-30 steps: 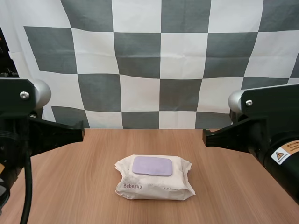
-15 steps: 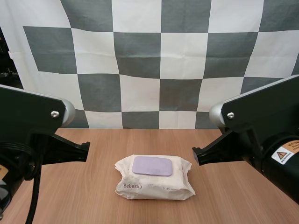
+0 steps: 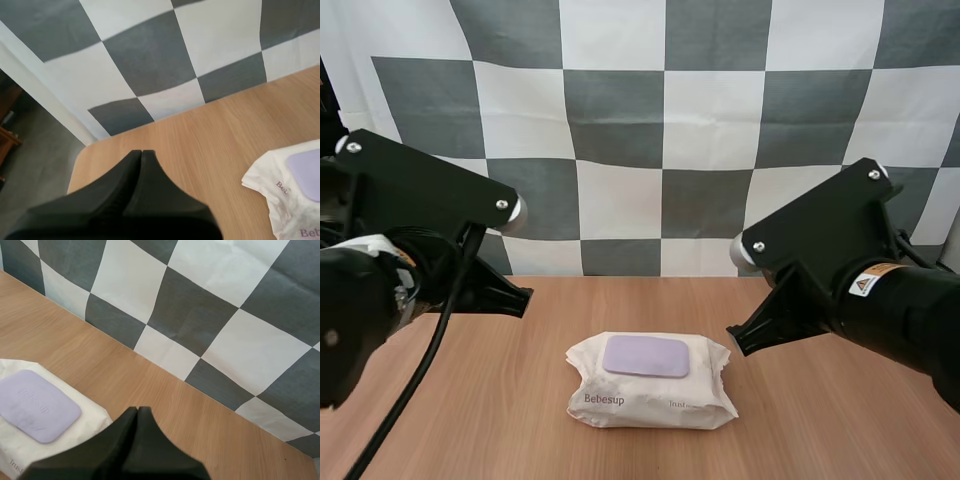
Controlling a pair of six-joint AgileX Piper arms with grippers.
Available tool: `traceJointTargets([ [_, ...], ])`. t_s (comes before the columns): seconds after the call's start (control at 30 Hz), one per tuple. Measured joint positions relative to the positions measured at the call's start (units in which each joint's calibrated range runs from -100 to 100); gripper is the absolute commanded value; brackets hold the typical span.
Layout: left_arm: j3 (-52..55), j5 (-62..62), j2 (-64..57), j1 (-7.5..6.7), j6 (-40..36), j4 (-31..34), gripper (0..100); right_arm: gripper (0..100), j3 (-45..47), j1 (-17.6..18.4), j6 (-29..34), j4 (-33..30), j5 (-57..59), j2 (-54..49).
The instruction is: Open the wet wipes lid
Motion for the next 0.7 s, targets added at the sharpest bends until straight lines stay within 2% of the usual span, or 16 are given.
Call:
traceJointTargets([
  [0.03, 0.00, 0.77, 1.48, 0.00, 0.00, 0.00, 21, 0, -0.58, 0.00, 0.00, 0.00, 0.00, 0.60],
  [0.13, 0.48, 2.60, 6.77, 0.00, 0.00, 0.00, 55, 2, -2.14, 0.00, -0.62, 0.10, 1.10, 2.09],
  [0.17, 0.91, 3.07, 8.51, 0.00, 0.00, 0.00, 65, 12, -2.89, 0.00, -0.61, 0.10, 1.10, 2.51],
  [0.23, 1.62, 4.20, 11.81, 0.00, 0.00, 0.23, 78, 38, -4.30, 0.00, -0.75, 0.10, 2.48, 3.67],
  [0.27, 2.27, 4.00, 12.98, 0.00, 0.00, 0.51, 81, 50, -4.96, 0.00, -0.75, 0.10, 2.74, 4.35],
  [0.3, 2.65, 4.21, 14.52, 0.00, 0.00, 0.86, 83, 67, -5.48, 0.00, -0.75, 0.10, 2.74, 4.98],
  [0.37, 4.01, 4.22, 16.33, 0.00, 0.13, 1.41, 84, 93, -6.39, 0.00, -0.75, -0.40, 2.97, 6.38],
  [0.4, 4.30, 4.22, 16.80, 0.00, 0.25, 1.52, 86, 100, -6.42, 0.00, -0.75, -0.52, 2.98, 6.64],
  [0.47, 4.75, 4.22, 17.24, 0.00, 0.33, 1.52, 91, 100, -6.72, 0.00, -0.75, -0.81, 2.66, 7.07],
  [0.53, 6.96, 4.58, 18.67, 0.00, 0.47, 2.00, 100, 100, -6.72, 0.00, -0.75, -1.69, 2.66, 8.23],
  [0.7, 10.21, 6.12, 21.97, 0.00, 3.11, 2.00, 100, 100, -6.72, 0.00, -0.96, -3.36, 2.00, 12.35],
])
